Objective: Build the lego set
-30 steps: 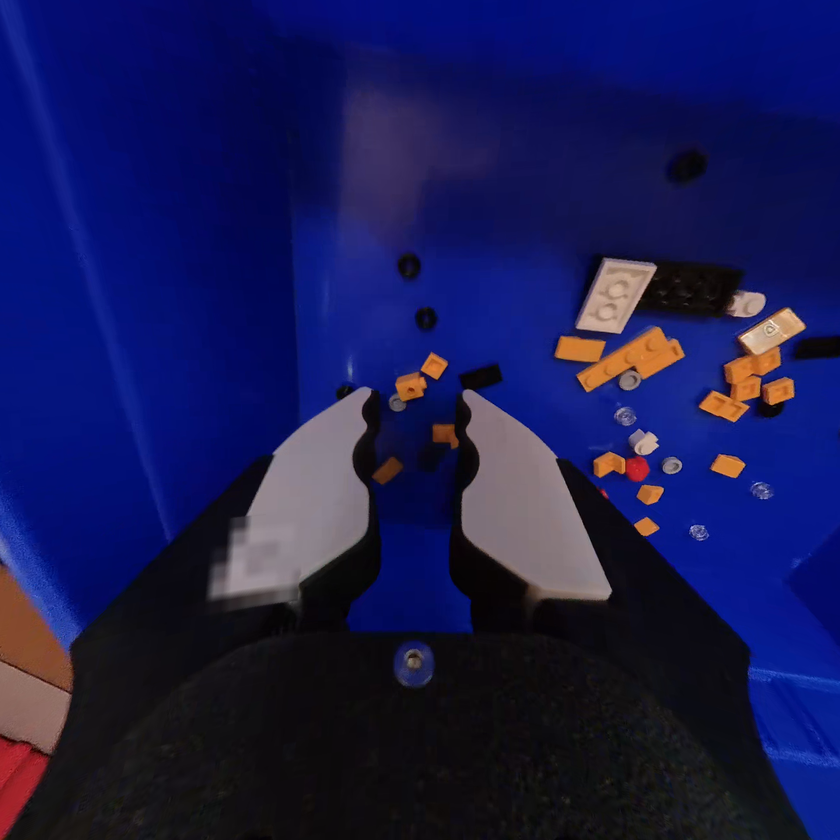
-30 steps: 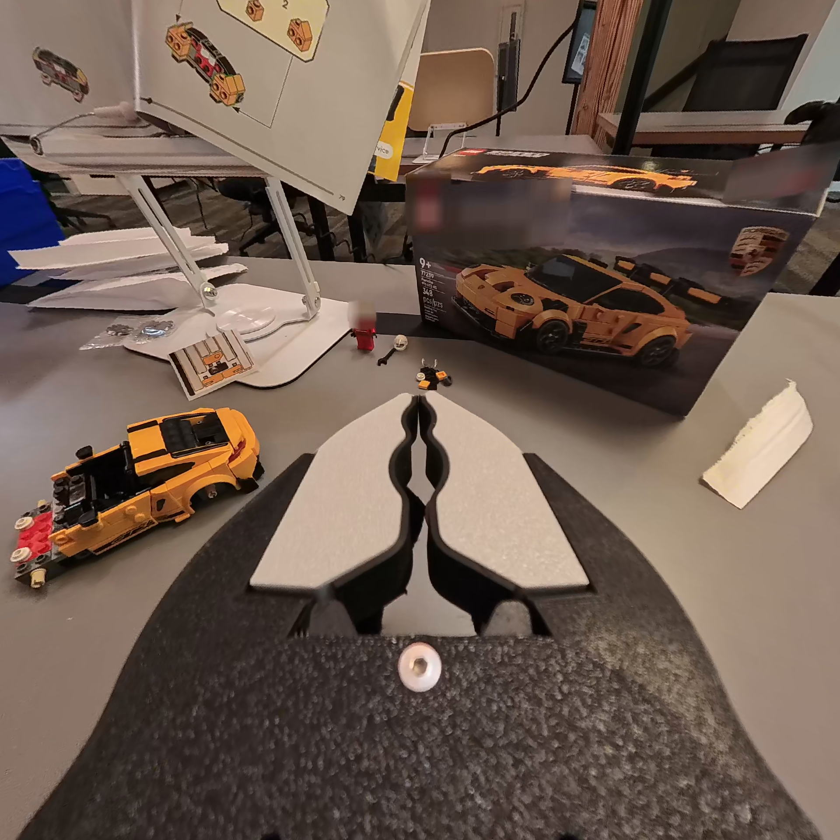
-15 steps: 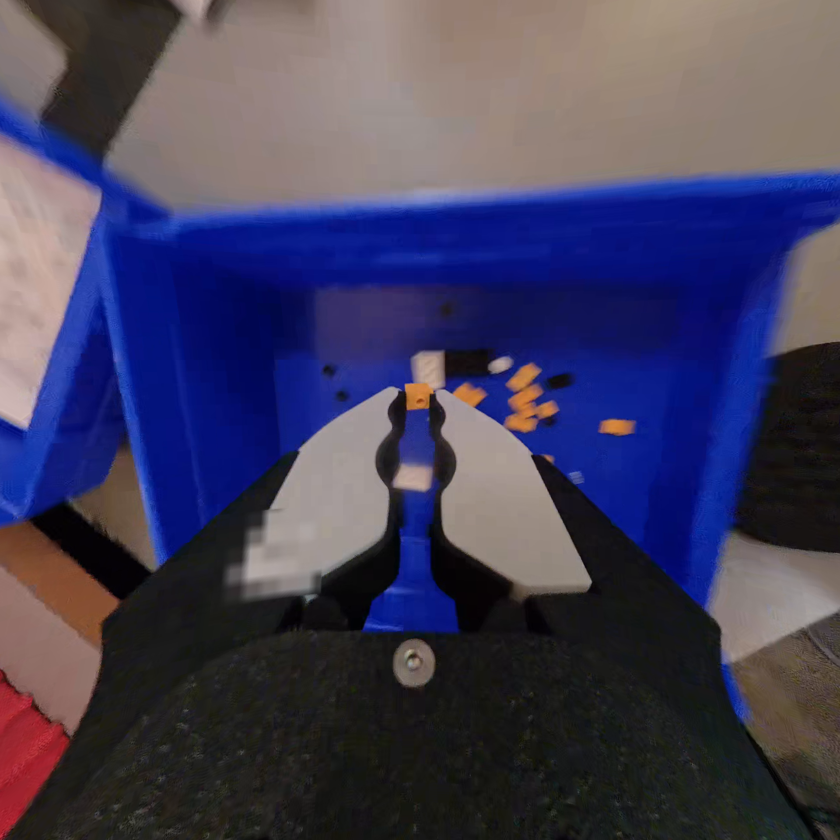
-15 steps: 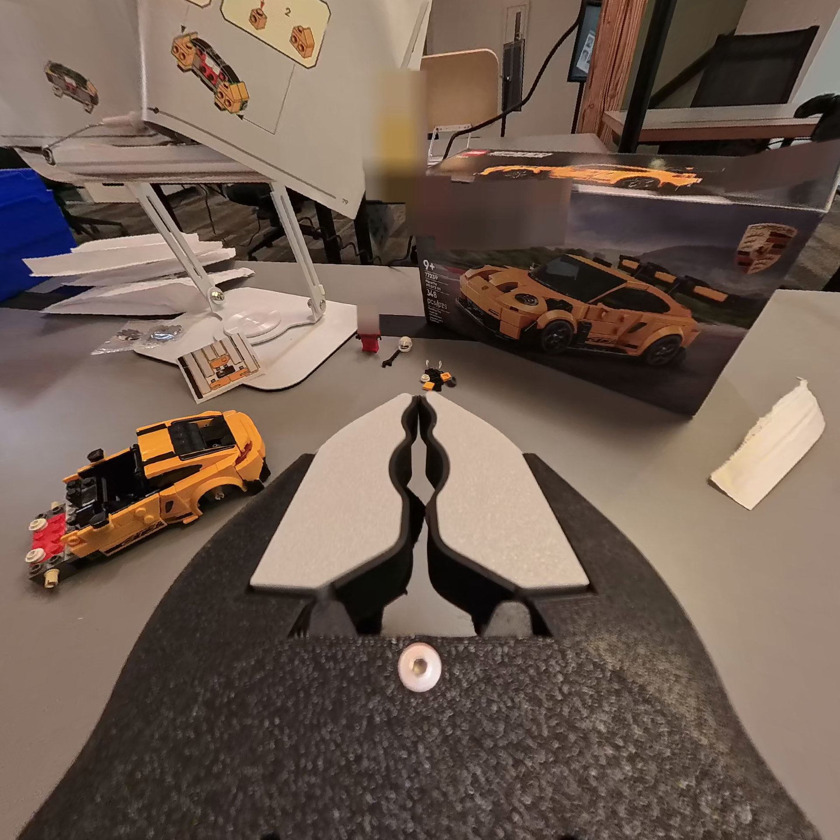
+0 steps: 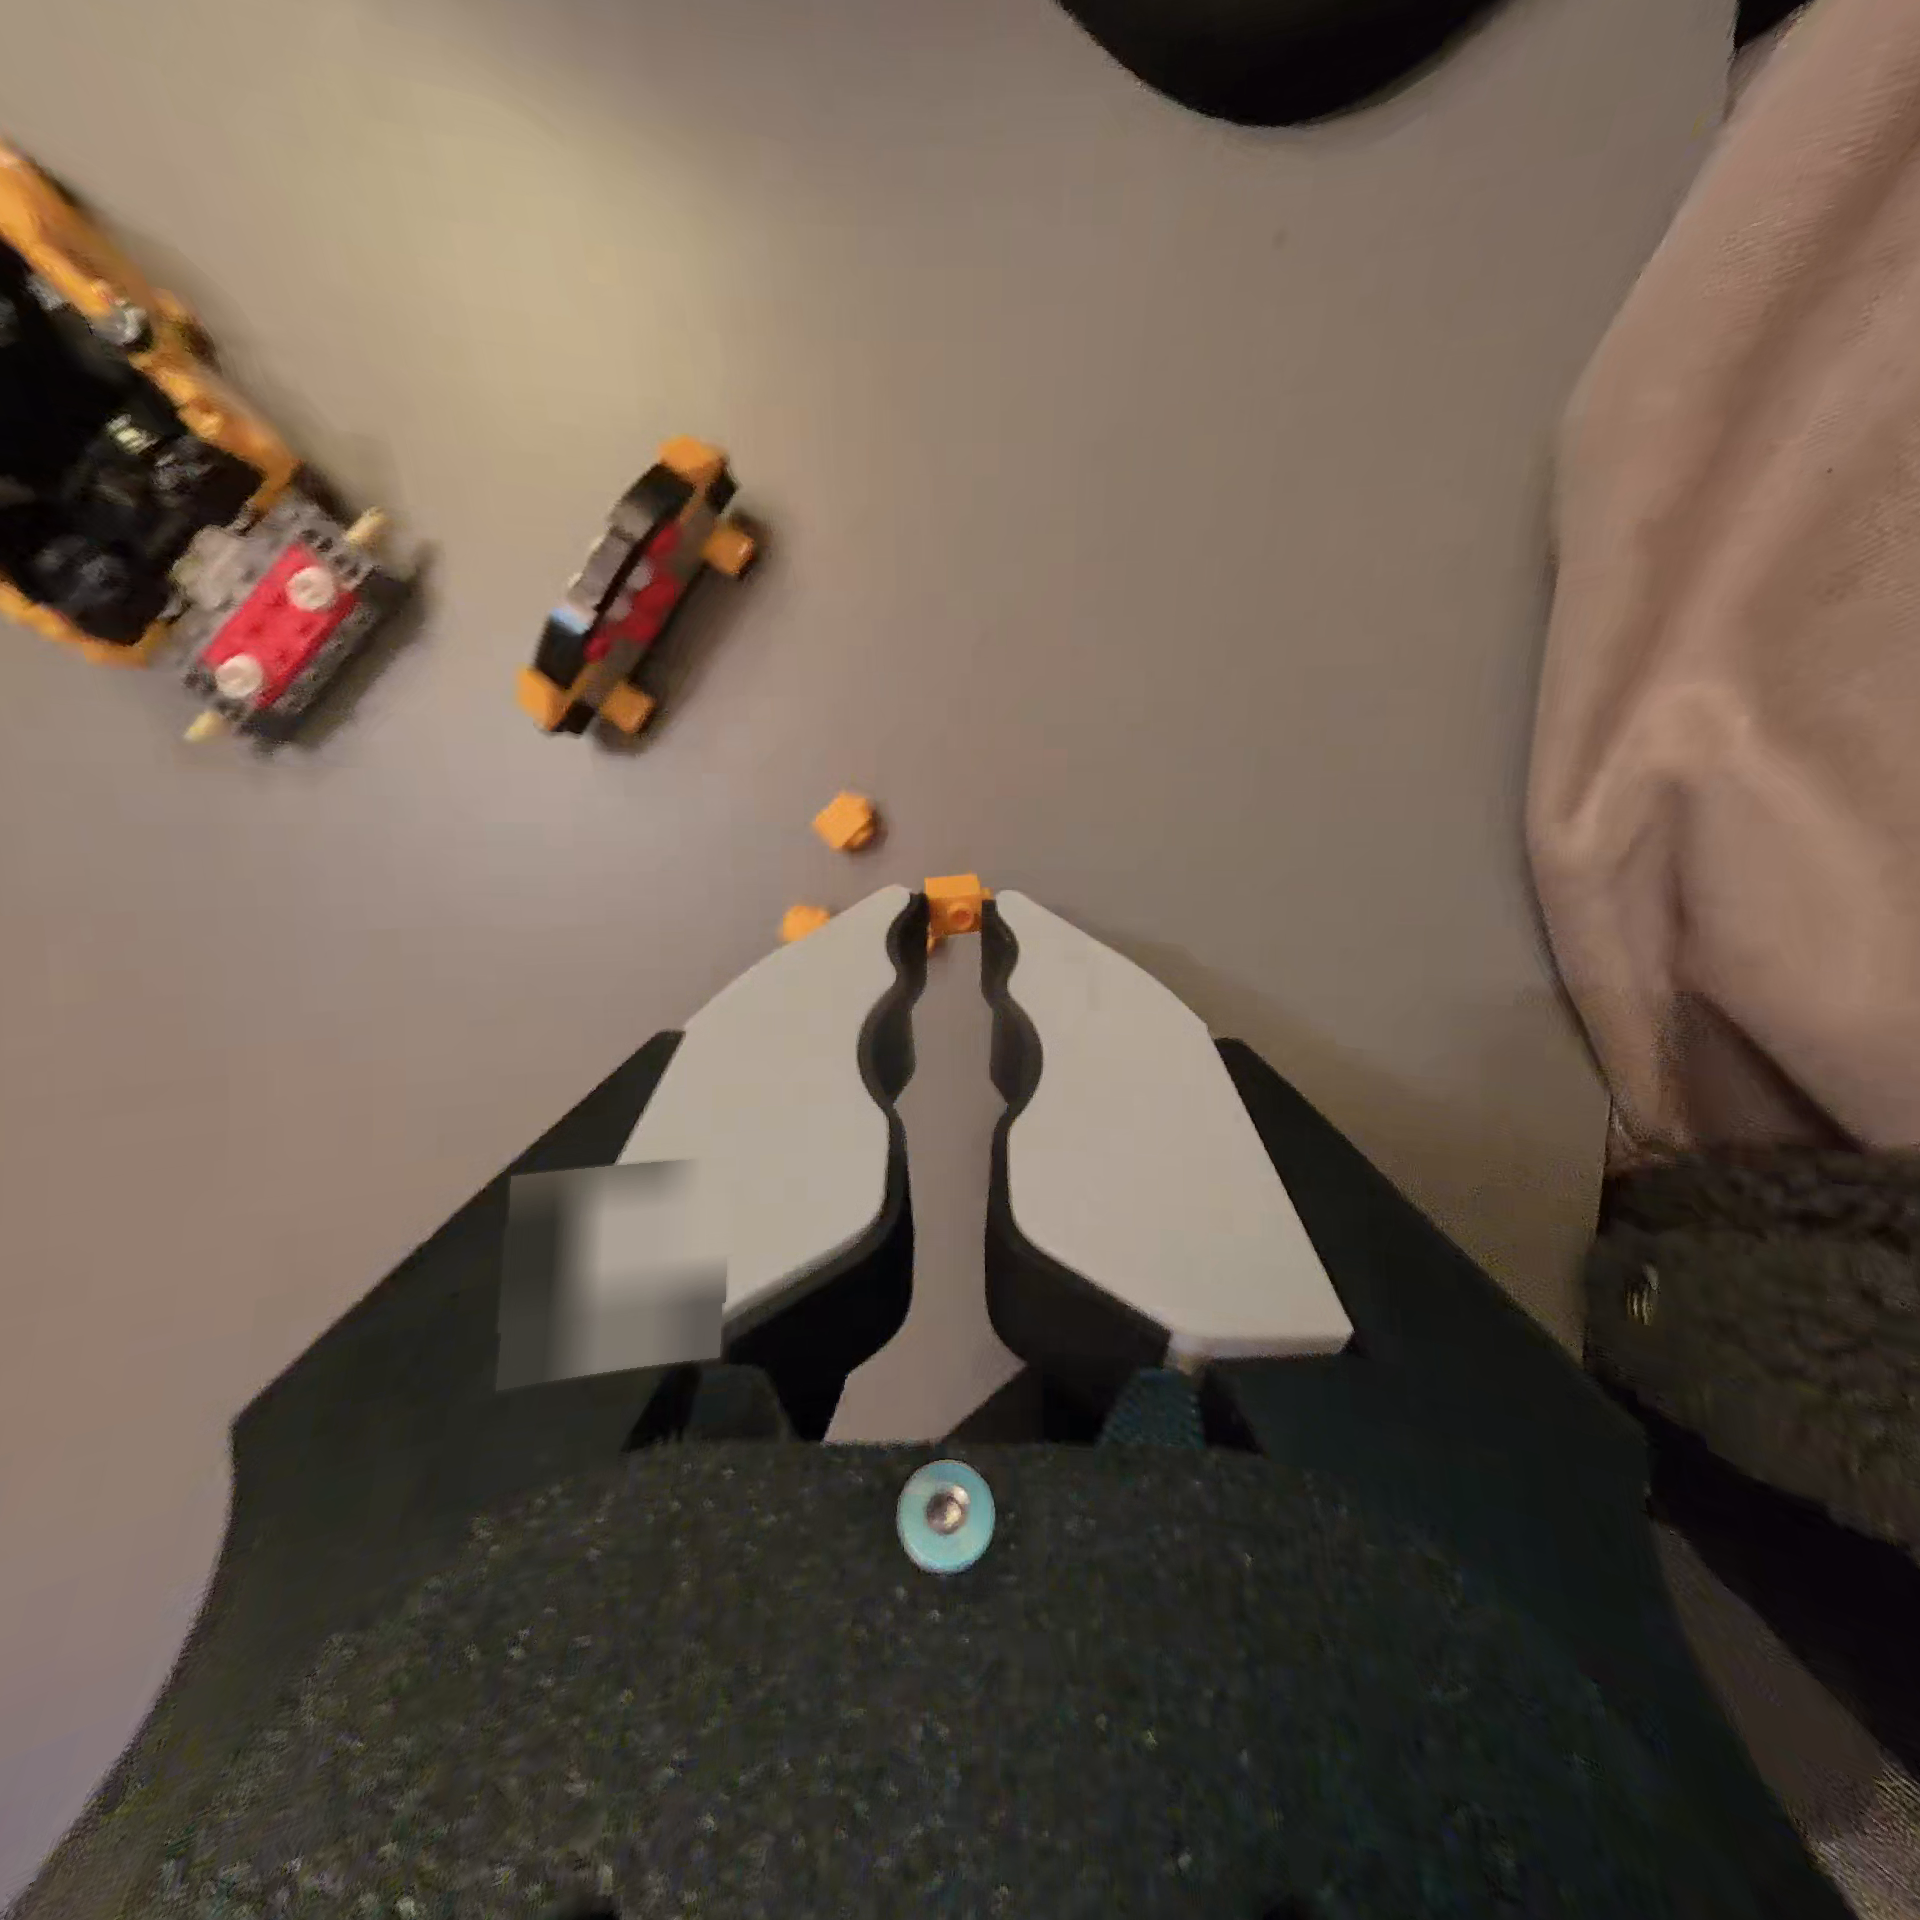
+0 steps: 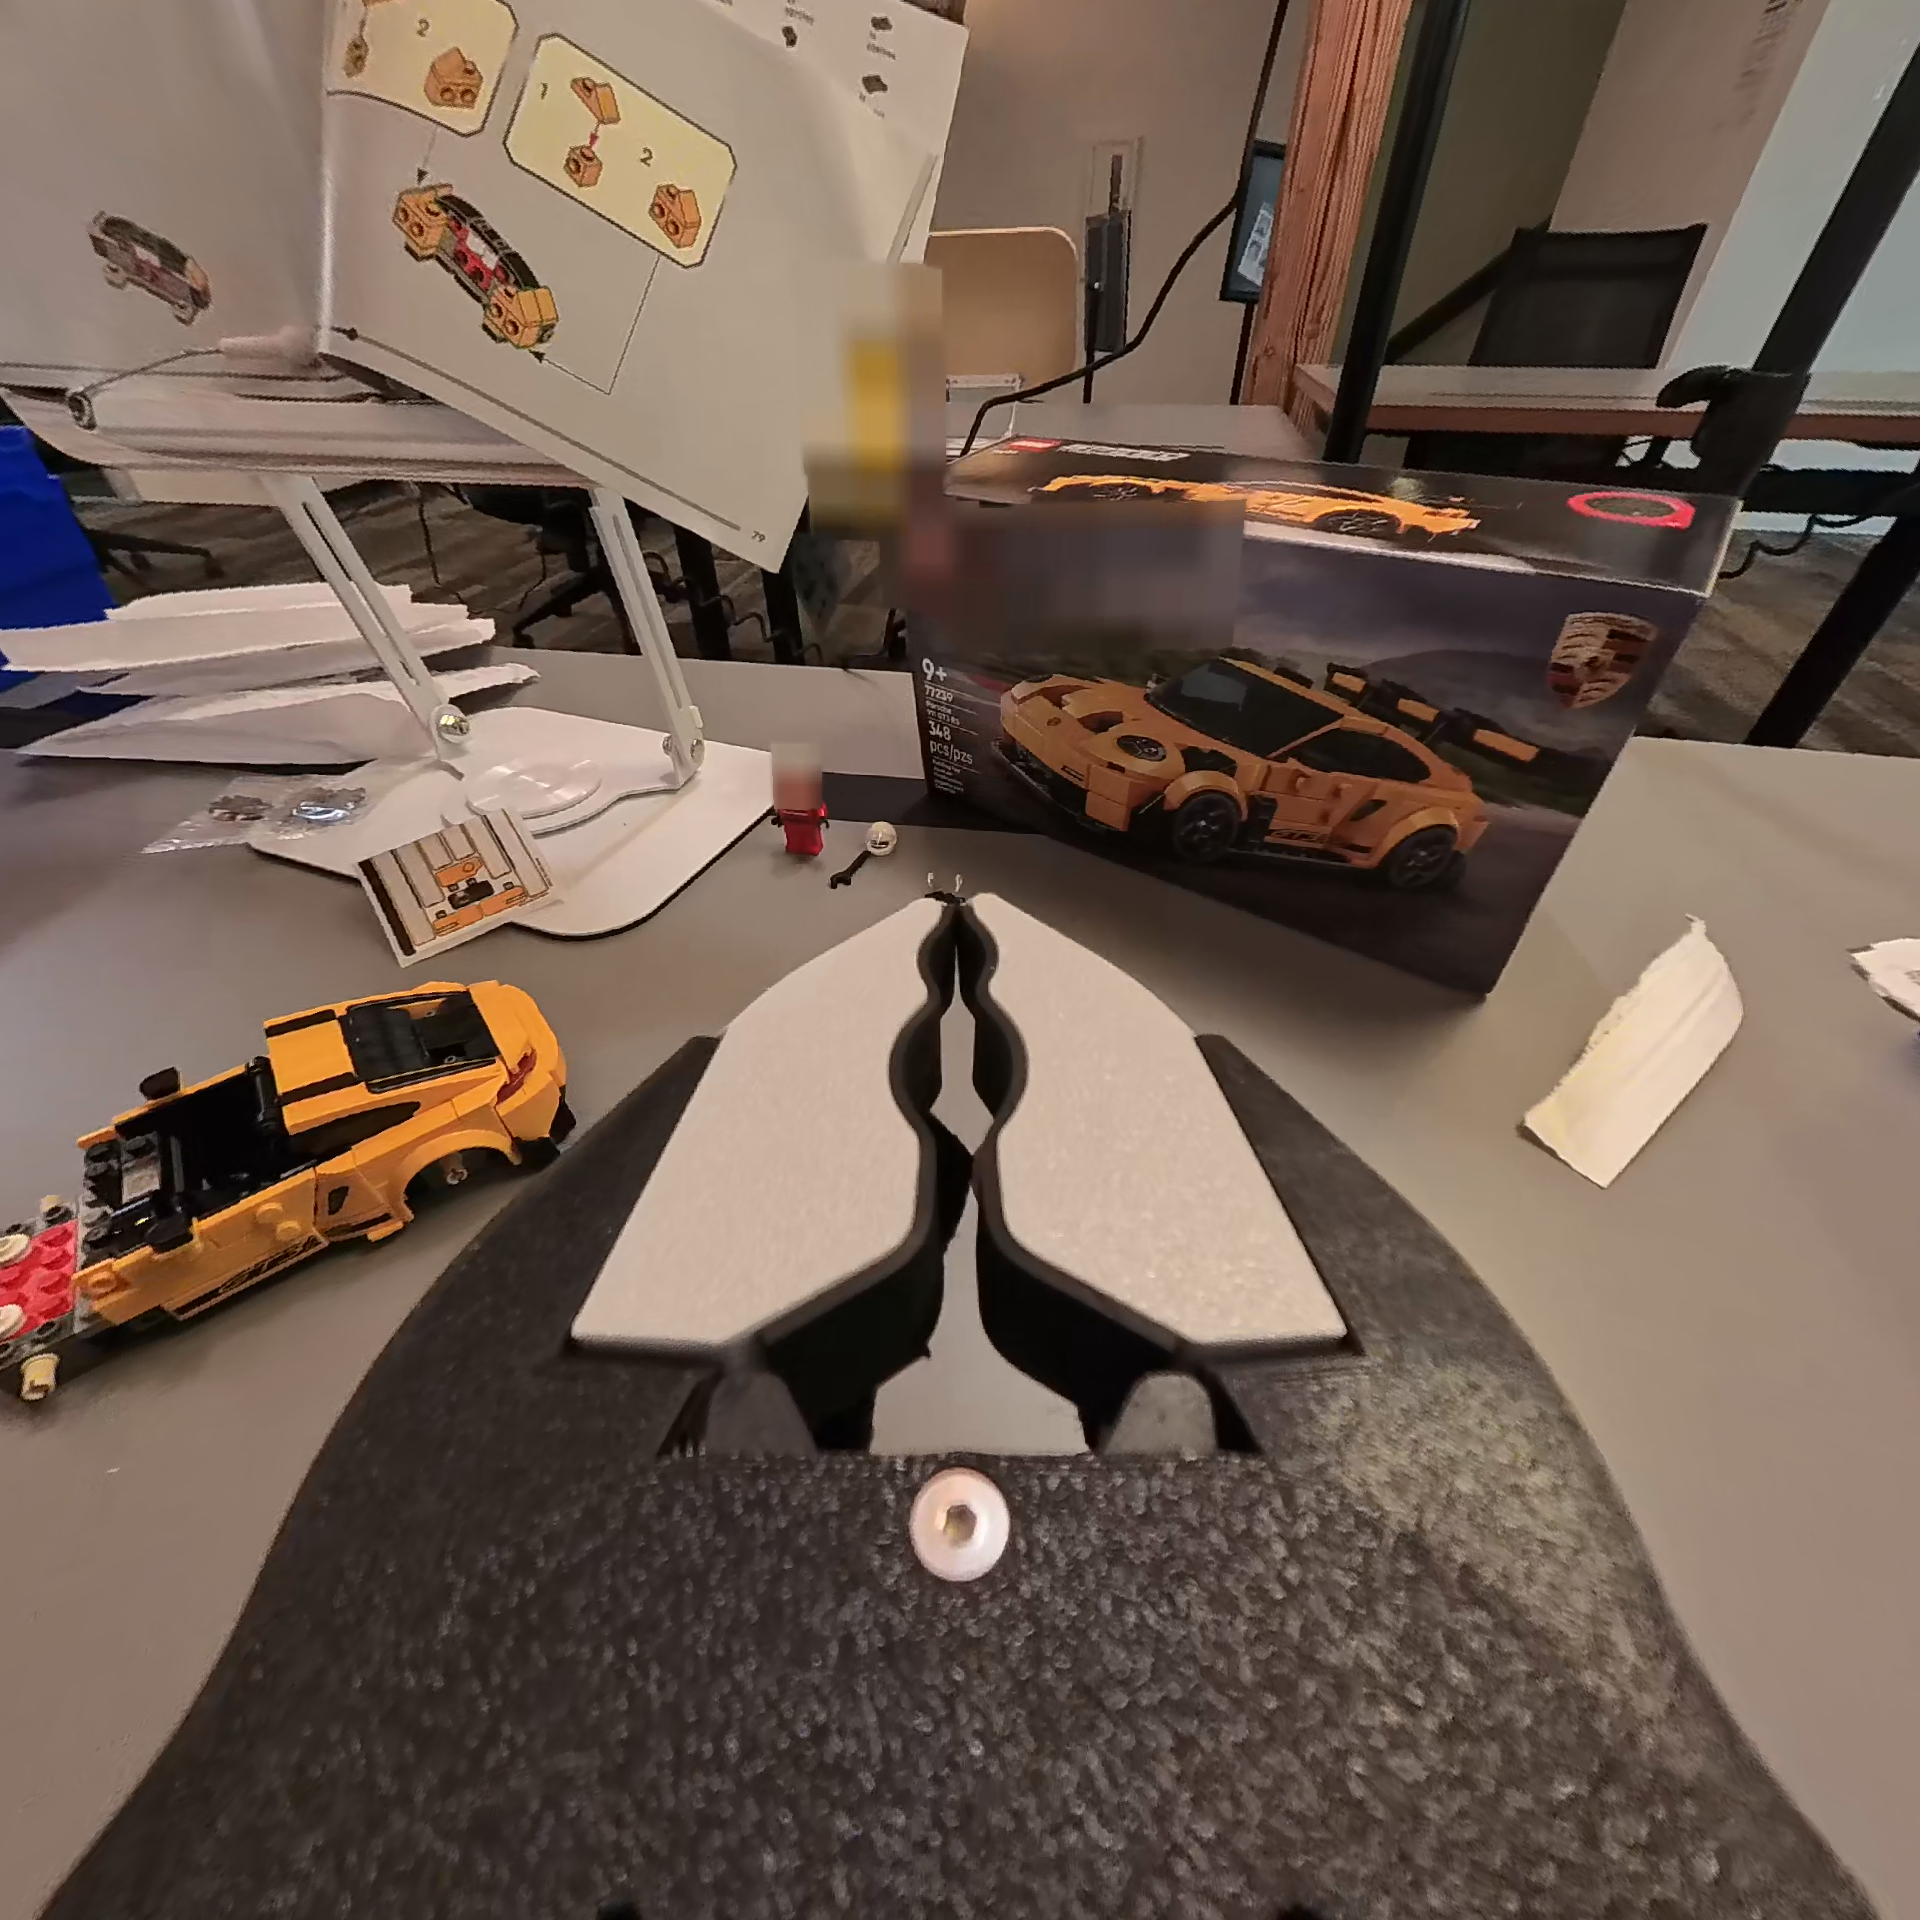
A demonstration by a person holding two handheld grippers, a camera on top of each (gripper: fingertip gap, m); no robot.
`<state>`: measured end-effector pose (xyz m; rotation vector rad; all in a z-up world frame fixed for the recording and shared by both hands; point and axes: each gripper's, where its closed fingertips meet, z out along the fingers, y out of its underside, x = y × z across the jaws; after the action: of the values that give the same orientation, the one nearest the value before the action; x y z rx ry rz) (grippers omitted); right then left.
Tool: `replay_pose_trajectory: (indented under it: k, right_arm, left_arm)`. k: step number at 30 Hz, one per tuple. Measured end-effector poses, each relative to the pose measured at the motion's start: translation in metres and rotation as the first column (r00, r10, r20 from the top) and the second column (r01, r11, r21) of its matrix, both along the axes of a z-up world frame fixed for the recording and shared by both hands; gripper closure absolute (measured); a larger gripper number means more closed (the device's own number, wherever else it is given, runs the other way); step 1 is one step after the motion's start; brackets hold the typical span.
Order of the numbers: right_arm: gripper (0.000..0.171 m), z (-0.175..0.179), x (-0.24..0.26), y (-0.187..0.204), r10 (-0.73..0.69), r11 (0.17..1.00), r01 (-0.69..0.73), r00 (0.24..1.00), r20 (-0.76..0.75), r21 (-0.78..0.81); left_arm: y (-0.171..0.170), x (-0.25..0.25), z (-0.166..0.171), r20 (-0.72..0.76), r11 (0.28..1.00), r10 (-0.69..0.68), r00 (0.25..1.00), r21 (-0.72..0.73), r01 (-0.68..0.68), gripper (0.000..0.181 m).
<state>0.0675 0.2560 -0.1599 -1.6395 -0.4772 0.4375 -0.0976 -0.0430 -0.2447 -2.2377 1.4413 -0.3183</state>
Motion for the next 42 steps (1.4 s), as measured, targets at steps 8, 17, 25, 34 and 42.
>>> replay_pose_trajectory:
  k: [8, 17, 25, 34, 42]
  right_arm:
    - [0.171, 0.0, -0.001, -0.001, 0.006, 1.0, -0.006, 1.0, 0.003, 0.0]
    - [0.171, -0.004, -0.003, 0.0, 0.012, 1.0, -0.012, 1.0, 0.011, -0.01]
    - [0.171, -0.003, -0.003, 0.0, 0.014, 1.0, -0.014, 1.0, 0.01, -0.009]
    - [0.171, -0.004, -0.004, 0.0, 0.015, 1.0, -0.015, 1.0, 0.009, -0.013]
    - [0.171, -0.009, -0.005, 0.0, 0.014, 1.0, -0.014, 1.0, 0.022, -0.022]
  left_arm:
    - [-0.003, 0.008, -0.025, -0.008, 1.0, 0.011, 1.0, 0.004, -0.011, 0.172]
    - [0.001, 0.009, -0.025, 0.018, 1.0, 0.017, 1.0, 0.026, -0.017, 0.154]
    - [0.018, -0.006, 0.031, 0.18, 0.98, 0.092, 0.979, 0.157, -0.121, 0.148]
    - [0.04, -0.166, 0.151, 0.232, 0.747, 0.443, 0.866, 0.439, -0.5, 0.166]
    - [0.003, -0.298, 0.129, 0.029, 0.687, 0.693, 0.72, 0.277, -0.672, 0.181]
